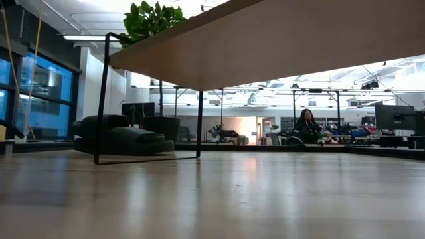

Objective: Pick and place slides into the shelf
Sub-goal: Put the pink pair of slides on the shelf

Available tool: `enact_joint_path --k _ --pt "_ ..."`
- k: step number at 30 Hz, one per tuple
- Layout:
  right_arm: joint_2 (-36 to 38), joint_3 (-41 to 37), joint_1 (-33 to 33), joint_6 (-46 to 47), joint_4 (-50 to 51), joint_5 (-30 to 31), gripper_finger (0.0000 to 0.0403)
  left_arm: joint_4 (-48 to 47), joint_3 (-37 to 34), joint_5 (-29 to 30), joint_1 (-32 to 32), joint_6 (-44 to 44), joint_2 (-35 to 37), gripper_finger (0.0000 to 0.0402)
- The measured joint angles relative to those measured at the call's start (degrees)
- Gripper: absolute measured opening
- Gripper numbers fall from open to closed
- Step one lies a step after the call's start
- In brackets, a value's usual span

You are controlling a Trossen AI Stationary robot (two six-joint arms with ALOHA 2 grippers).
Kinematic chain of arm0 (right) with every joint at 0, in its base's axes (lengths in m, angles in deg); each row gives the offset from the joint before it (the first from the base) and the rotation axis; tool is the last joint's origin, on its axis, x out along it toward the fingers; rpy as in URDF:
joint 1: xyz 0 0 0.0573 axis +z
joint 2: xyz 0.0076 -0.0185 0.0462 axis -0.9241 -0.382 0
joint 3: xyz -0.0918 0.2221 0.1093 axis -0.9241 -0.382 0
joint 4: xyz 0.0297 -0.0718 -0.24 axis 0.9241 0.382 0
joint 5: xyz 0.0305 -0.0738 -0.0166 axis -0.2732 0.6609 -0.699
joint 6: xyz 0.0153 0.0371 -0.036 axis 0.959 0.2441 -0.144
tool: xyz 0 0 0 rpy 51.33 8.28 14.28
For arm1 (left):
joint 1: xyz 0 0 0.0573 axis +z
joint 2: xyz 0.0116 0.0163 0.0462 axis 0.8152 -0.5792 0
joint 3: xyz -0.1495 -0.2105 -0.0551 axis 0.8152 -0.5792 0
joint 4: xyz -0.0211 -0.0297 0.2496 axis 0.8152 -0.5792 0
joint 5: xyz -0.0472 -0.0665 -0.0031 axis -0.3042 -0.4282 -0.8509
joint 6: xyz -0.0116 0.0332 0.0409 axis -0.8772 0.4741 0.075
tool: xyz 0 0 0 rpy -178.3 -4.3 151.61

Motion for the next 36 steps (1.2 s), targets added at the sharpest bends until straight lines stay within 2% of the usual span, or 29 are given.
enact_joint_path --k 3,8,20,26,32,36 --pt "0.0 0.0 0.0 0.0 0.0 0.1 0.0167 1.1 0.0 4.1 0.0 0.0 0.0 0.0" --pt "0.0 0.0 0.0 0.0 0.0 0.1 0.0167 3.4 0.0 7.6 1.0 1.7 -0.2 0.0" --pt "0.3 0.0 0.0 -0.6 -0.1 1.1 0.0167 13.4 0.0 4.9 9.9 12.7 -1.6 0.0" --pt "2.8 0.0 0.0 -1.0 -0.5 1.2 0.0167 16.4 0.0 5.0 11.8 13.1 -3.7 0.0" --pt "6.6 0.0 0.0 0.5 -1.6 5.4 0.0167 19.5 0.1 6.4 12.9 13.0 -5.9 0.0" --pt "8.3 0.0 0.0 2.6 -1.9 9.1 0.0167 18.6 1.5 9.5 13.6 13.0 -7.2 0.0"
